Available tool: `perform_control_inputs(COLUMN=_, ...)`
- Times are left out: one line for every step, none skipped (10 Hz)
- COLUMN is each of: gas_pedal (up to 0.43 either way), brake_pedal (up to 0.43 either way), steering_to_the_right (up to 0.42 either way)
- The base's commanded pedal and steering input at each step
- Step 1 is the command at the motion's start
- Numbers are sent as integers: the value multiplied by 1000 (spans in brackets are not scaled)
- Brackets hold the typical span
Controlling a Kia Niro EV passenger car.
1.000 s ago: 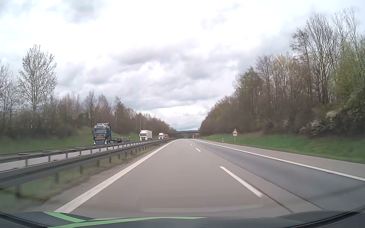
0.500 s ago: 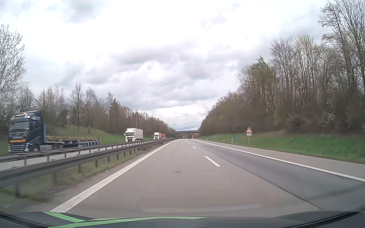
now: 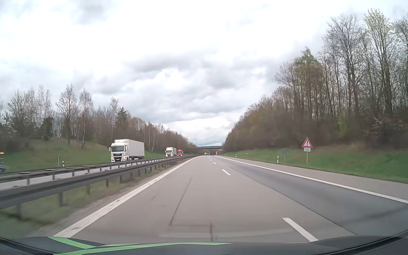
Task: Follow the waypoints while adhering to traffic rules and regulations
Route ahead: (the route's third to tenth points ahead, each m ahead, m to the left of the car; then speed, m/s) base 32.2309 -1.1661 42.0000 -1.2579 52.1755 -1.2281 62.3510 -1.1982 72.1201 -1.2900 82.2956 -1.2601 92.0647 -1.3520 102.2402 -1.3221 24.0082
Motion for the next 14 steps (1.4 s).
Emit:
perform_control_inputs(gas_pedal=209, brake_pedal=0, steering_to_the_right=-2)
perform_control_inputs(gas_pedal=209, brake_pedal=0, steering_to_the_right=-2)
perform_control_inputs(gas_pedal=209, brake_pedal=0, steering_to_the_right=-2)
perform_control_inputs(gas_pedal=209, brake_pedal=0, steering_to_the_right=-2)
perform_control_inputs(gas_pedal=209, brake_pedal=0, steering_to_the_right=-2)
perform_control_inputs(gas_pedal=209, brake_pedal=0, steering_to_the_right=-2)
perform_control_inputs(gas_pedal=209, brake_pedal=0, steering_to_the_right=-2)
perform_control_inputs(gas_pedal=209, brake_pedal=0, steering_to_the_right=-2)
perform_control_inputs(gas_pedal=209, brake_pedal=0, steering_to_the_right=-2)
perform_control_inputs(gas_pedal=209, brake_pedal=0, steering_to_the_right=-2)
perform_control_inputs(gas_pedal=209, brake_pedal=0, steering_to_the_right=-2)
perform_control_inputs(gas_pedal=209, brake_pedal=0, steering_to_the_right=-2)
perform_control_inputs(gas_pedal=209, brake_pedal=0, steering_to_the_right=-2)
perform_control_inputs(gas_pedal=209, brake_pedal=0, steering_to_the_right=-2)
